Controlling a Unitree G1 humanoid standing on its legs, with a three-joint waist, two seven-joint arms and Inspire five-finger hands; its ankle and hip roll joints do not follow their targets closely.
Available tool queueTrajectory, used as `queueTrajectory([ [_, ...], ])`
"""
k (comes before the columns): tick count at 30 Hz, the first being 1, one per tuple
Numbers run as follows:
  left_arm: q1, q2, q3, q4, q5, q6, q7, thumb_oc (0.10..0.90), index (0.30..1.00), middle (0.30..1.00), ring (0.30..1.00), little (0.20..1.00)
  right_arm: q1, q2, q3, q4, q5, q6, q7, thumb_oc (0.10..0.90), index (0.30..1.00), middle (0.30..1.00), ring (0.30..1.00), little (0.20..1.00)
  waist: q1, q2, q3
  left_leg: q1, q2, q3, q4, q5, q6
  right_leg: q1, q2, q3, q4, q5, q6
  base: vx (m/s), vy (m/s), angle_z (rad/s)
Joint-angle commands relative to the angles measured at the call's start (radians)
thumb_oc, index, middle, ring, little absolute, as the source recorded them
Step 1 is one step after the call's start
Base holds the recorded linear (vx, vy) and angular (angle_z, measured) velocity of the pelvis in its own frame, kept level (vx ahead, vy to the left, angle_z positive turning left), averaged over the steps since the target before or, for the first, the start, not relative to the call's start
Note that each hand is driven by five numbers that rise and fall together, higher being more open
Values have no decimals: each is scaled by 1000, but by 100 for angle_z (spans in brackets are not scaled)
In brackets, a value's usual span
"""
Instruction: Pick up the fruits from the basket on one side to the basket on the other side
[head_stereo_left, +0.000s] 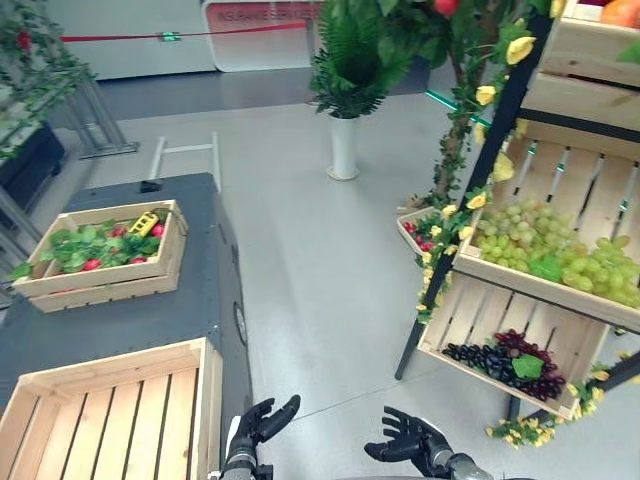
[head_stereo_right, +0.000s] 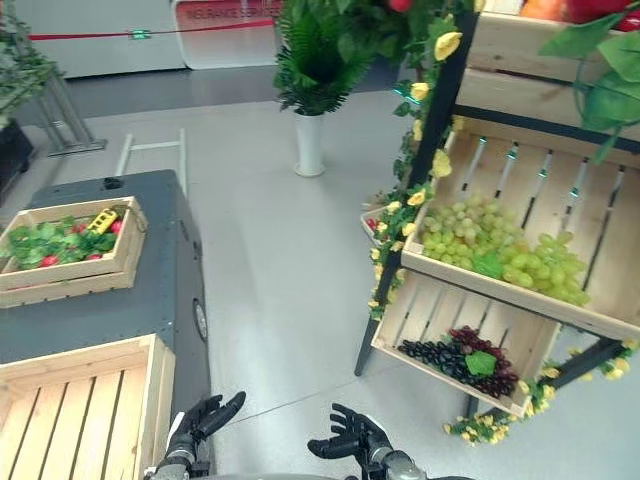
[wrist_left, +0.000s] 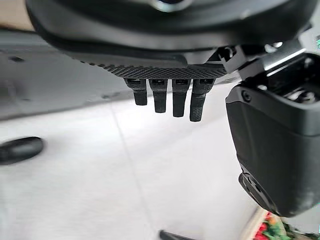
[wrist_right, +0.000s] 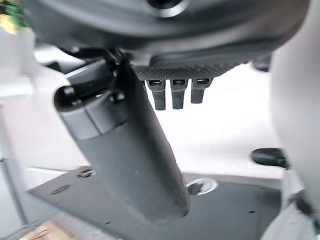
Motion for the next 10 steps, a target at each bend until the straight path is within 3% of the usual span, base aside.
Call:
queueTrajectory([
  [1, -132, -14, -5, 56, 83, -39, -22, 800, 900, 900, 900, 900, -143, 31, -34, 92, -10, -47, -73, 800, 900, 900, 900, 900, 19, -4, 33, 27, -57, 3, 10, -124, 47, 66, 32, -47, 11, -99, -41, -11, -34, 34],
  [4, -115, -12, -3, 83, 107, -22, -44, 800, 900, 900, 900, 900, -144, 31, -76, 161, -3, -19, -125, 800, 900, 900, 900, 900, 26, 0, 31, 27, -58, -5, 10, -122, 48, 72, 35, -54, 11, -101, -44, 15, -19, 16],
  [10, -90, -22, 12, 109, 105, -14, -56, 800, 900, 900, 900, 900, -123, 35, -175, 236, 27, -40, -184, 800, 900, 900, 900, 900, 25, 11, 28, 26, -59, -16, 10, -122, 50, 75, 39, -52, 11, -104, -47, 21, 2, 1],
])
